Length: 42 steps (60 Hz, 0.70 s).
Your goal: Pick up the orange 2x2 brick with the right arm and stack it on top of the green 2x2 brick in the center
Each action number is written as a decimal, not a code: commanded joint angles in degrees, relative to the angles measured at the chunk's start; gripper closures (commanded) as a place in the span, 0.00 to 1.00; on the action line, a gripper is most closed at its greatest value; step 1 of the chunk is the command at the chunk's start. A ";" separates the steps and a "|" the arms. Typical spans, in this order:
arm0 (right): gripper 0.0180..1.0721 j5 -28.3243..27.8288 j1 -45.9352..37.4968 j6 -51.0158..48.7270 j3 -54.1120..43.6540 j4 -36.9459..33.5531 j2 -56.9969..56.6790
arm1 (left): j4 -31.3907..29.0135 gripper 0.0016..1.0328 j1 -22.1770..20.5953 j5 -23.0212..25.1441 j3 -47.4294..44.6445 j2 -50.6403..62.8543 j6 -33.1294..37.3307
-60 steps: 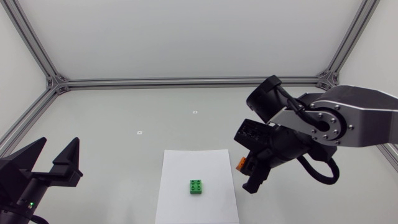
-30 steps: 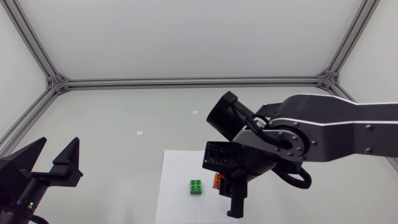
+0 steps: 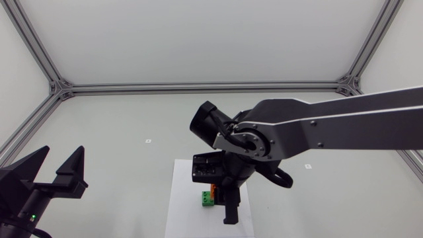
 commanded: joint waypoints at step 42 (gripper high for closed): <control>0.75 -0.53 0.54 -4.10 7.81 -1.67 11.15 | -0.65 0.04 -1.89 0.16 -2.35 -0.15 0.33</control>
